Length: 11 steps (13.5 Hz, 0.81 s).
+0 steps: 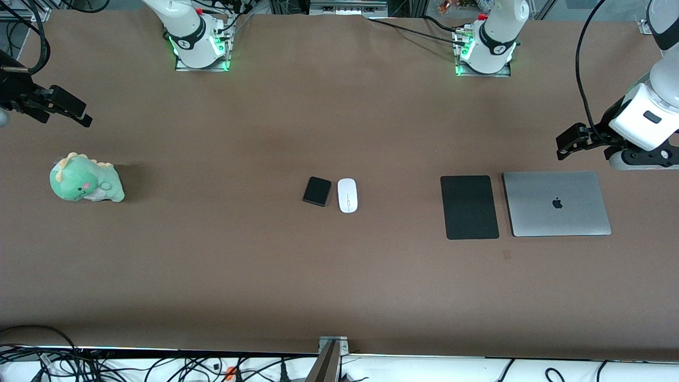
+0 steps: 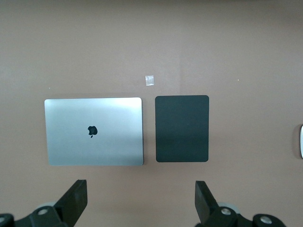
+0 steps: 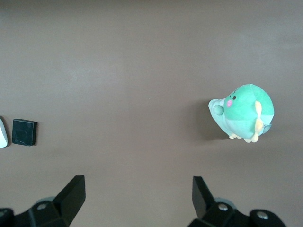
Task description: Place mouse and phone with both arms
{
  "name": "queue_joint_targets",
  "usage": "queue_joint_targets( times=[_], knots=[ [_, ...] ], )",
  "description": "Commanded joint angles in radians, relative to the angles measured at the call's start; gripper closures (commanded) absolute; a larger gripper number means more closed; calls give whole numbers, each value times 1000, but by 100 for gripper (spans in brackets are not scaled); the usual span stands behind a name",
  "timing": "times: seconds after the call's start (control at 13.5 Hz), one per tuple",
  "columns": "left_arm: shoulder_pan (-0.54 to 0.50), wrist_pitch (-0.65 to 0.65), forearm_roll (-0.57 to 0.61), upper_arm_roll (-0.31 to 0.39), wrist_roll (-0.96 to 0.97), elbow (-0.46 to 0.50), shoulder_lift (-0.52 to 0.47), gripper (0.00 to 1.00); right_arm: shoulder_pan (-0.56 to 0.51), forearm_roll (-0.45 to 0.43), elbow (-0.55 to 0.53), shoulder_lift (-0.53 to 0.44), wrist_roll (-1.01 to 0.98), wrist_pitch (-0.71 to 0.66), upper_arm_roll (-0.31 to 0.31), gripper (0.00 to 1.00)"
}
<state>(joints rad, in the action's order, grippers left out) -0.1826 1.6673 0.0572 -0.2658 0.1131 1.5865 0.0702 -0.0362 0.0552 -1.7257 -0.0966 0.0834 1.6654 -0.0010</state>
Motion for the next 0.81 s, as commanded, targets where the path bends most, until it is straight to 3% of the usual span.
queue_joint_targets(
  times=[0.0,0.74],
  knots=[
    [-1,-12,6,-6,-16,-25,3,0,-5,20,20,6,-4,-19,6,0],
    [-1,-24,12,-32,-3,-23,-1,0,-4,20,20,21,-2,-16,10,0]
  ],
)
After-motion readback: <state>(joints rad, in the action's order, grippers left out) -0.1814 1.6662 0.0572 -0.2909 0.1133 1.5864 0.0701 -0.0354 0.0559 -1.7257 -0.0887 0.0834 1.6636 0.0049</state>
